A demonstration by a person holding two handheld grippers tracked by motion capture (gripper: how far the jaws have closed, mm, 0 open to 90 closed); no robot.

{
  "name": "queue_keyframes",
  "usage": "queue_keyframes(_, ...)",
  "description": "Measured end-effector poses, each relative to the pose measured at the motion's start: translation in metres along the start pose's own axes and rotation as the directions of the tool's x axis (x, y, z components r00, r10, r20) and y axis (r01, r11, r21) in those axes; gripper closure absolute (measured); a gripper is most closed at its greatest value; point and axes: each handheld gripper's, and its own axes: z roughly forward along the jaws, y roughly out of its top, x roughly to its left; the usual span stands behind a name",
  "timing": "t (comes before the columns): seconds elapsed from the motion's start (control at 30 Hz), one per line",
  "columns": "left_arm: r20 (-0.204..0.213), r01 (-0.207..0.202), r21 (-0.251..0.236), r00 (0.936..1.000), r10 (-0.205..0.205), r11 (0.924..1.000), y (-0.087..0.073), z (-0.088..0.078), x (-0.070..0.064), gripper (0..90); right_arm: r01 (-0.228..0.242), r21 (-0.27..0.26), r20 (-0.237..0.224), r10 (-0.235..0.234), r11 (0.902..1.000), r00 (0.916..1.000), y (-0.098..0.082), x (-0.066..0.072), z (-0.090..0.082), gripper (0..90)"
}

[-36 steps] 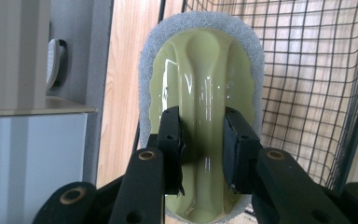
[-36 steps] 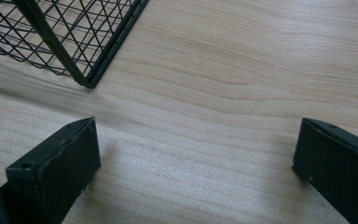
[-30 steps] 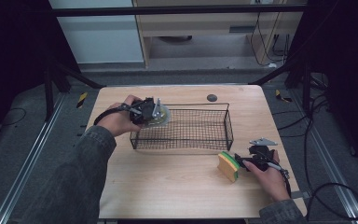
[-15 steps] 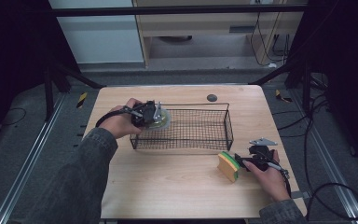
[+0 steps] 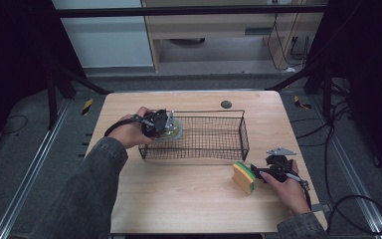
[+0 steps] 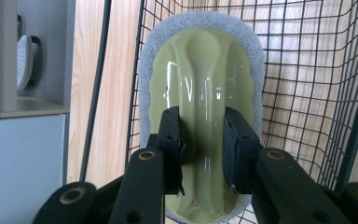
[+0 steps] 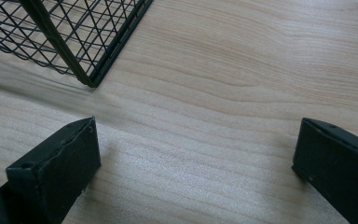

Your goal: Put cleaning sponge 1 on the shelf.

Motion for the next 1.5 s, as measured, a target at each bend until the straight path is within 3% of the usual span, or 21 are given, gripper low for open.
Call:
queue_keyframes(0.7, 0.037, 0.009, 0.008, 0.9993, -0.009, 0.9999, -0.006, 0.017, -0.006, 70.9, 0.003, 0.002, 0.007, -0.003, 1.0000, 1.0000, -0.001, -0.004, -0.001, 0.8)
queue_keyframes(0.93, 0.065, 0.039, 0.012, 0.9971, -0.040, 0.9992, -0.012, 0.028, -0.009, 70.7, 0.003, 0.003, 0.008, -0.003, 1.0000, 1.0000, -0.001, -0.004, -0.001, 0.7)
queue_keyframes(1.5, 0.105, 0.045, 0.035, 0.9932, -0.049, 0.9983, -0.012, 0.038, -0.011, 70.4, 0.001, 0.003, 0.008, -0.002, 1.0000, 1.0000, -0.001, -0.004, -0.001, 0.7)
